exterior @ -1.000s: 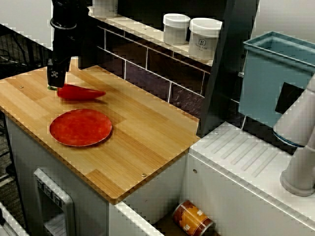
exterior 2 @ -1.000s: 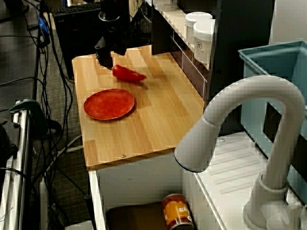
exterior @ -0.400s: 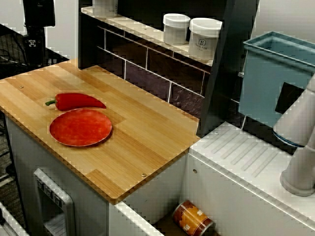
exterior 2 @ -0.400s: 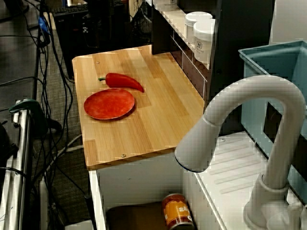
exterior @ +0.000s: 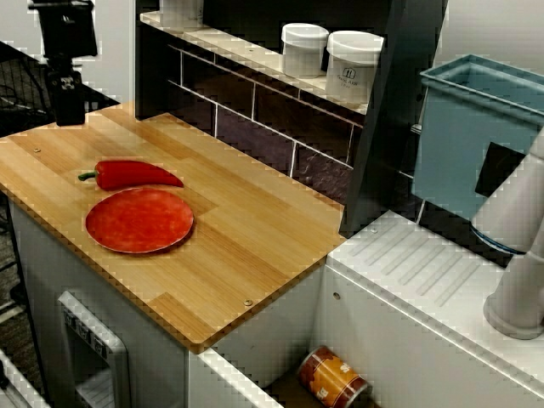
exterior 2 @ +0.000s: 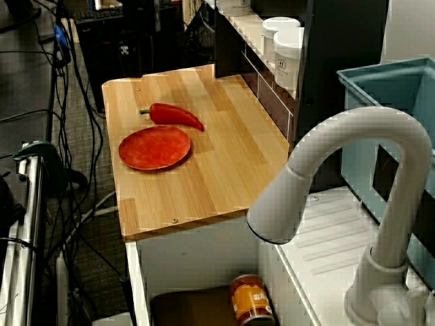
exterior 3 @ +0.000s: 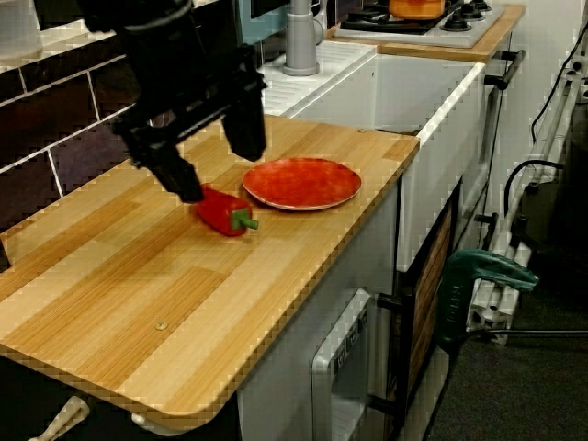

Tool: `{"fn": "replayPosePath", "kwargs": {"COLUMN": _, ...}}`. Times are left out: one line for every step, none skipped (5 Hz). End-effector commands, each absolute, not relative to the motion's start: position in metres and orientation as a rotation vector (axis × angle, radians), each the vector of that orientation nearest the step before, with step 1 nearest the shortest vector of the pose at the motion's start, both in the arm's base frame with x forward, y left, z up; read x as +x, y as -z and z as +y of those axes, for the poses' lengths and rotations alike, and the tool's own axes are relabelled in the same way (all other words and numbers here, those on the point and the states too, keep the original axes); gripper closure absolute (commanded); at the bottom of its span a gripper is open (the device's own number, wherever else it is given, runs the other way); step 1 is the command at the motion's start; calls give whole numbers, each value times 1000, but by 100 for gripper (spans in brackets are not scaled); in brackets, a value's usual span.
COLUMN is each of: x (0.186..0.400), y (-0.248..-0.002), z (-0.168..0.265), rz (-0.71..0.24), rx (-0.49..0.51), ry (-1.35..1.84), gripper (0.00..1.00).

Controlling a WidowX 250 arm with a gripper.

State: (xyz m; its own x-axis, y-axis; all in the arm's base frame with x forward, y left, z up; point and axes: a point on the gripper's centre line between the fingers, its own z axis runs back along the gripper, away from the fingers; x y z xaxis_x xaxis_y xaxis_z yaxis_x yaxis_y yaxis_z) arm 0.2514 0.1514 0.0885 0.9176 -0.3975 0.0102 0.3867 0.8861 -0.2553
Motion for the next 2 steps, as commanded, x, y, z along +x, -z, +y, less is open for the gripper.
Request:
{"fn": "replayPosePath", "kwargs": {"x": 254, "y": -92, "z": 131, "rz": 14, "rx": -168, "ry": 397, "gripper": 0}}
{"fn": "replayPosePath", "kwargs": {"x": 259, "y": -92, "z": 129, "rz": 6, "rx": -145, "ry": 387, "gripper": 0}}
